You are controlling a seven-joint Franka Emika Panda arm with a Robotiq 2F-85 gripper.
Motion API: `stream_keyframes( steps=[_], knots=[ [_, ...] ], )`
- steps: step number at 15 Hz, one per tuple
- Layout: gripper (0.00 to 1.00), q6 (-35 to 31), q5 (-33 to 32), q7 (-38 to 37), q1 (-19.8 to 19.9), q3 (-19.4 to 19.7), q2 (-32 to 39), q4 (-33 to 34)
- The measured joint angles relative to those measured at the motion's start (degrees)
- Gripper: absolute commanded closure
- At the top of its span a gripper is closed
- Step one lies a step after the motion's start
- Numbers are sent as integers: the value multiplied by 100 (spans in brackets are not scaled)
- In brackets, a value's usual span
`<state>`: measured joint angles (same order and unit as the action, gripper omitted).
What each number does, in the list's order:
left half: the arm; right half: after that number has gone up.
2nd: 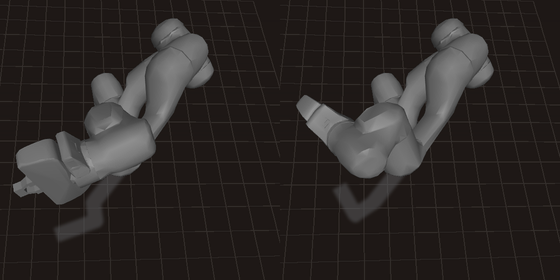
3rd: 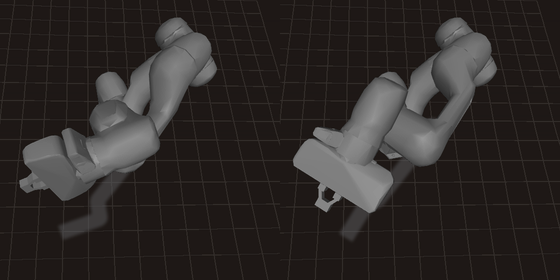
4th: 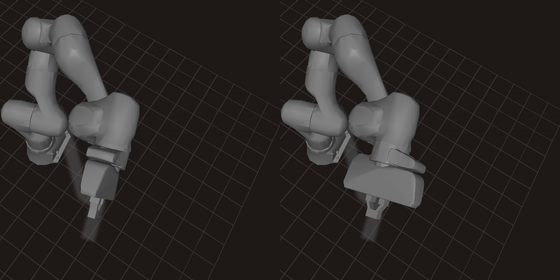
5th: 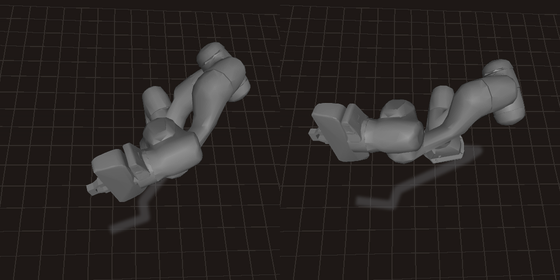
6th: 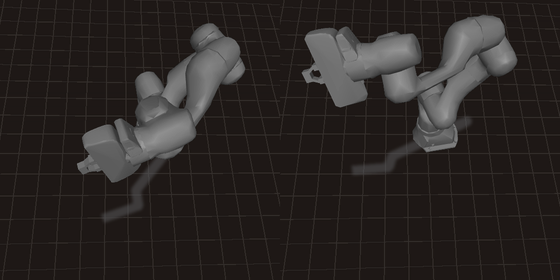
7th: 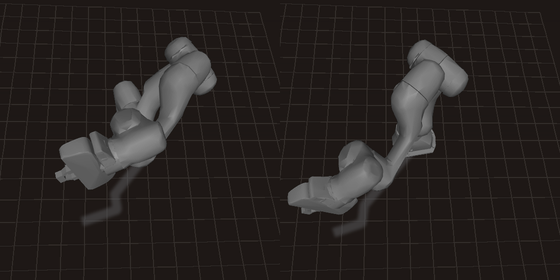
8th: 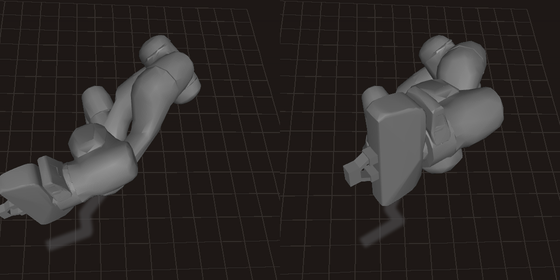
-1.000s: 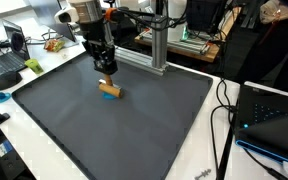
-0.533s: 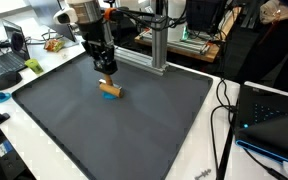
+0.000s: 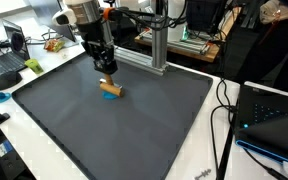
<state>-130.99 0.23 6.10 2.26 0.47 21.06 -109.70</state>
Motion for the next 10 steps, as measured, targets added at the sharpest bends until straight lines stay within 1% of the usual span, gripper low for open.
stream_keyframes(
  steps=[10],
  knots=[
    [78,315,0,0,12,2,104,213]
  ],
)
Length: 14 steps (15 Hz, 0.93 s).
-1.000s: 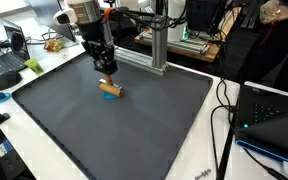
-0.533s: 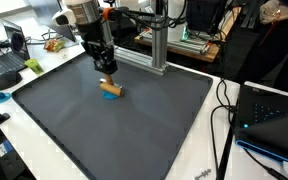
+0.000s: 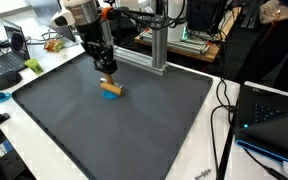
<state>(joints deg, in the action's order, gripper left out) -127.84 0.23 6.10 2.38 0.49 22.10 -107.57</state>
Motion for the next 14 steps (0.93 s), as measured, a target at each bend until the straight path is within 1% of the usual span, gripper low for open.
stream_keyframes(
  steps=[8,14],
  knots=[
    [78,208,0,0,1,15,21,57],
    [78,647,-11,0,0,39,45,75]
  ],
)
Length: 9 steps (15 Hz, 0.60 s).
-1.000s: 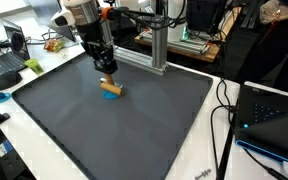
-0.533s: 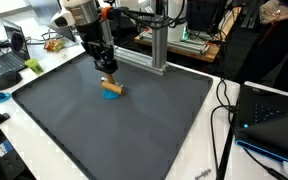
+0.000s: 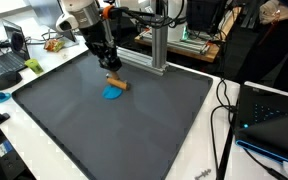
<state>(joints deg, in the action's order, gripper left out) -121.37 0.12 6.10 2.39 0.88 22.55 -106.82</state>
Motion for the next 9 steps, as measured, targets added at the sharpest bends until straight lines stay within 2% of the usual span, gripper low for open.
stream_keyframes(
  steps=[5,9],
  knots=[
    [78,39,-53,-12,-16,1,-49,-56],
    [78,-16,-333,-179,-106,1,-307,-412]
  ],
)
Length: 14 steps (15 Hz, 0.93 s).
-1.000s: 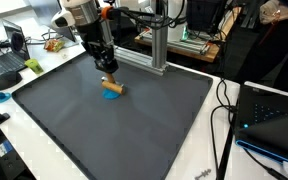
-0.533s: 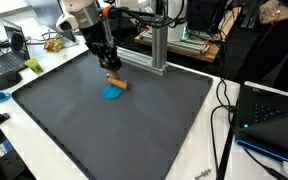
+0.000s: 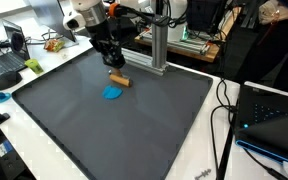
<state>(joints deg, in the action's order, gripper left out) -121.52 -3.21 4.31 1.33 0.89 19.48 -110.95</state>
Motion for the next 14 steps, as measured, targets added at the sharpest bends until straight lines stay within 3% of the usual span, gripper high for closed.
stream_keyframes(
  steps=[7,14],
  knots=[
    [78,-792,-517,23,-134,-27,-594,-502],
    [78,-1606,-530,401,-122,-37,-505,-509]
  ],
)
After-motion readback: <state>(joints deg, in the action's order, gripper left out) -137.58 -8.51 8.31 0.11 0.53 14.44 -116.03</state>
